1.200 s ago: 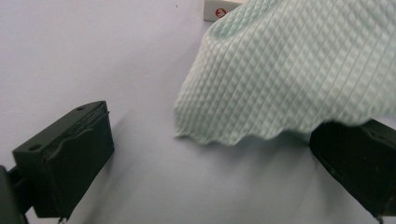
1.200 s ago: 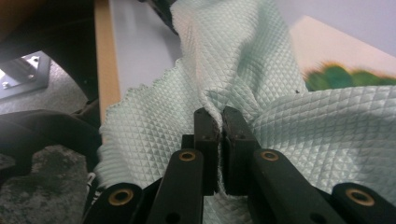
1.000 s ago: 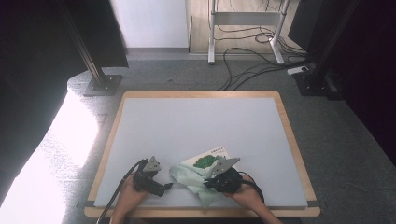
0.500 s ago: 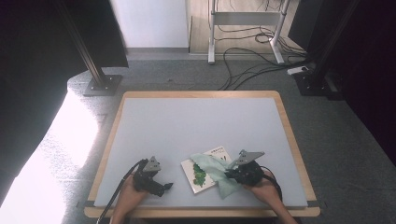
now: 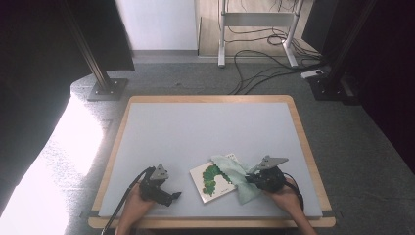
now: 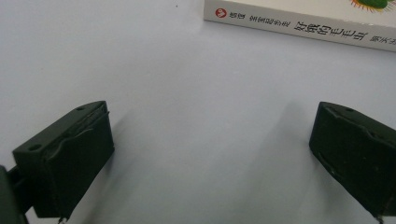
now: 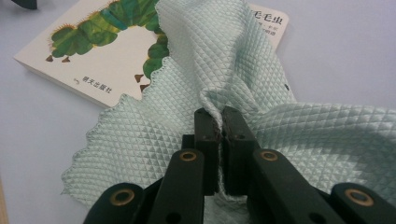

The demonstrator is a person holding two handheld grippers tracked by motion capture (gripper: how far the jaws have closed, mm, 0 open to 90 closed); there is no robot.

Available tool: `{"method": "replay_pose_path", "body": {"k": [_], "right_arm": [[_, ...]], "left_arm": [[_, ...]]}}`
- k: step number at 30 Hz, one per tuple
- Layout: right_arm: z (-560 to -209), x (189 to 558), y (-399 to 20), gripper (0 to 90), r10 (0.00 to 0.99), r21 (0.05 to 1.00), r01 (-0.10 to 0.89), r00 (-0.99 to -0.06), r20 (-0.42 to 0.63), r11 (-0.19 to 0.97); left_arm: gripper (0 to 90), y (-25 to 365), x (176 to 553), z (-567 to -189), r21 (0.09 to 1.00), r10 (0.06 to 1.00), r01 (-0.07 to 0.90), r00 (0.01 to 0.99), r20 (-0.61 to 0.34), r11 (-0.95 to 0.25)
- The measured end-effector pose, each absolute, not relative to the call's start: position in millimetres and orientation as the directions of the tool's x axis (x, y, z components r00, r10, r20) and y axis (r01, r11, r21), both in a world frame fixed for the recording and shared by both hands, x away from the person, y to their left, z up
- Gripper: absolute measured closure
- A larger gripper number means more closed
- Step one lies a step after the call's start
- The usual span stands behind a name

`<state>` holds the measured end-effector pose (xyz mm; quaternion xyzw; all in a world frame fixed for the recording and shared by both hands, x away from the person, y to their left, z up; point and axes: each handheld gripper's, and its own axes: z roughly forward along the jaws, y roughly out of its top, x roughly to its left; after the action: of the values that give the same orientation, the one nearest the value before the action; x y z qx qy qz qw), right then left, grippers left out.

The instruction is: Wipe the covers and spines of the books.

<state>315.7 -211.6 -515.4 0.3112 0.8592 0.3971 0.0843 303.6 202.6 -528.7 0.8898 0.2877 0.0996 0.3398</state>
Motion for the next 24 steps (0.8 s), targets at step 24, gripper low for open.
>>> {"method": "replay_pose_path", "body": {"k": [24], "right_arm": [[-498,292,-252,83.9,0.668,0.757,0.454,-0.744,0.032,0.470]], "left_arm": [[0.0,203,304,-529,0.662,0.580,0.445,0.814,-0.019,-0.603]]}}
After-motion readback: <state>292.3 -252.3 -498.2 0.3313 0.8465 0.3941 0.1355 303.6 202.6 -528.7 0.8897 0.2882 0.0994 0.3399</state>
